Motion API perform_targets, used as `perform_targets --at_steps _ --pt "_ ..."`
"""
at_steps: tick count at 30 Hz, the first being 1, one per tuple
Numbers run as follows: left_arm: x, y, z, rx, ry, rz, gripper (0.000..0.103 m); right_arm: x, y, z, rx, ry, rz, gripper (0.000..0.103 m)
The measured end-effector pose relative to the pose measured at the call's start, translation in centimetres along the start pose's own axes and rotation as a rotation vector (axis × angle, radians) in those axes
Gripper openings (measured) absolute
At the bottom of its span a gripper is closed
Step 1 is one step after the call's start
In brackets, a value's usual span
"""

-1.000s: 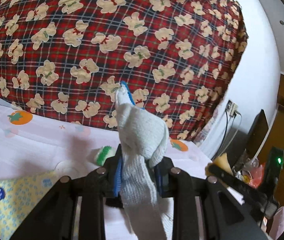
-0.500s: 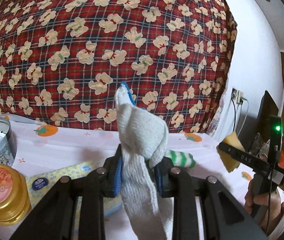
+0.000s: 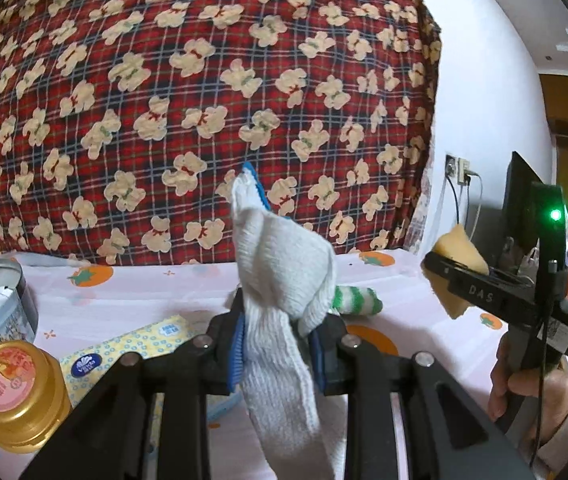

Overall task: Organize soft objects
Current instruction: 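Lift and carry the sponge with the right tool while the left tool carries the glove to the tin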

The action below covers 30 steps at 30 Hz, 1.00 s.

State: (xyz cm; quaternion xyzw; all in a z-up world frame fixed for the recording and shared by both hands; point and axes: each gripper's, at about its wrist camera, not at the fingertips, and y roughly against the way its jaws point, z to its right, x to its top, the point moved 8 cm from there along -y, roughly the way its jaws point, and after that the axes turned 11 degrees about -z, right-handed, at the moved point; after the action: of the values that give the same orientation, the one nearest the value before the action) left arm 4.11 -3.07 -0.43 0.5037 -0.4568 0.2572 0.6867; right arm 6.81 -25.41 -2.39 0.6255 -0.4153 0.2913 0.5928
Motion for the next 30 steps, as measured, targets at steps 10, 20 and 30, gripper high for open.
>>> perform_targets --at_steps 10,20,30 --pt "-0.3 2.0 -1.6 0.001 0.002 0.027 0.025 -1.3 2.2 -3.4 0.019 0.018 0.018 0.058" --pt "-1.0 4.8 -6.0 0.011 0.048 0.056 0.025 -2.8 3.2 -9.9 0.092 0.04 0.018 0.058" --pt "-1.8 7.0 -10.9 0.035 0.125 0.074 0.025 -4.5 3.6 -17.0 0.195 0.074 -0.005 0.058"
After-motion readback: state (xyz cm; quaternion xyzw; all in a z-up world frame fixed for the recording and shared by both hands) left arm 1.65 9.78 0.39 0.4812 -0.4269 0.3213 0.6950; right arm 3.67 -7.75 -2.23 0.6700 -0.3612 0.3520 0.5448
